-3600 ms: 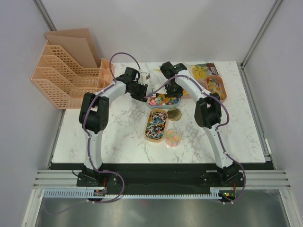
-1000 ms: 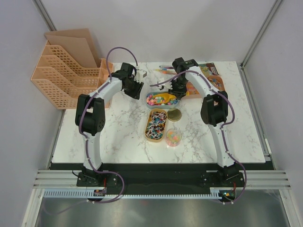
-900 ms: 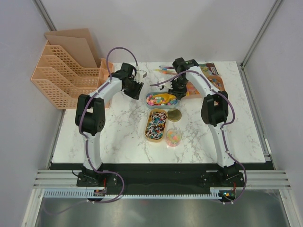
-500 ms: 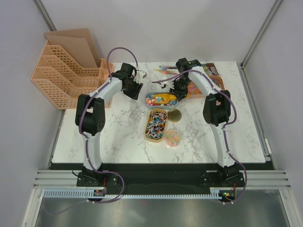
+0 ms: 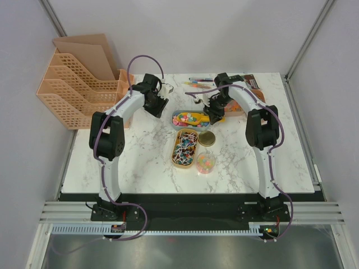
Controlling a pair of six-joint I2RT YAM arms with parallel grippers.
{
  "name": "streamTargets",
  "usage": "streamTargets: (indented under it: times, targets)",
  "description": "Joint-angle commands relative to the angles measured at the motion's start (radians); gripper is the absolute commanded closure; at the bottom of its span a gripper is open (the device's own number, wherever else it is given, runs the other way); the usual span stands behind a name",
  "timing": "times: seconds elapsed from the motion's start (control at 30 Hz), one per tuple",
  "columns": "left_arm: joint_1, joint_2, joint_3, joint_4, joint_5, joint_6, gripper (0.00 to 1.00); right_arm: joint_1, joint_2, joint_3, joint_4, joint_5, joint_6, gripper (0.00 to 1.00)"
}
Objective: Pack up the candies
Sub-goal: Scoop the fake candies from the storage box, then place the fake candies in the packing bottle.
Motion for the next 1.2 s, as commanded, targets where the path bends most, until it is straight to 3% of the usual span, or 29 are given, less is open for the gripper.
streamTargets:
  times: [0.0, 0.43, 0.67, 0.77, 0.93, 1.17]
  targets:
    - [0.005, -0.024, 0.051, -0.022, -0.035, 0.059, 0.56, -0.011, -0.091, -0.037, 0.112, -0.124, 0.058, 1.0]
    - [0.017, -0.005, 0.087, -0.017, -0.045, 0.067, 0.56, -0.039, -0.255, -0.066, 0.176, -0.155, 0.115, 0.99]
    - [0.064, 0.019, 0.128, 0.035, -0.099, 0.072, 0.57, -0.077, -0.462, -0.296, 0.075, -0.025, -0.116, 1.0]
    - [0.081, 0.038, 0.151, 0.046, -0.099, 0.063, 0.57, -0.093, -0.519, -0.329, -0.043, 0.011, -0.202, 1.0]
    - [0.089, 0.044, 0.157, 0.067, -0.092, 0.06, 0.57, -0.096, -0.597, -0.364, -0.169, 0.038, -0.259, 1.0]
    - [0.094, 0.038, 0.15, 0.072, -0.072, 0.041, 0.57, -0.096, -0.681, -0.437, -0.216, 0.101, -0.308, 1.0]
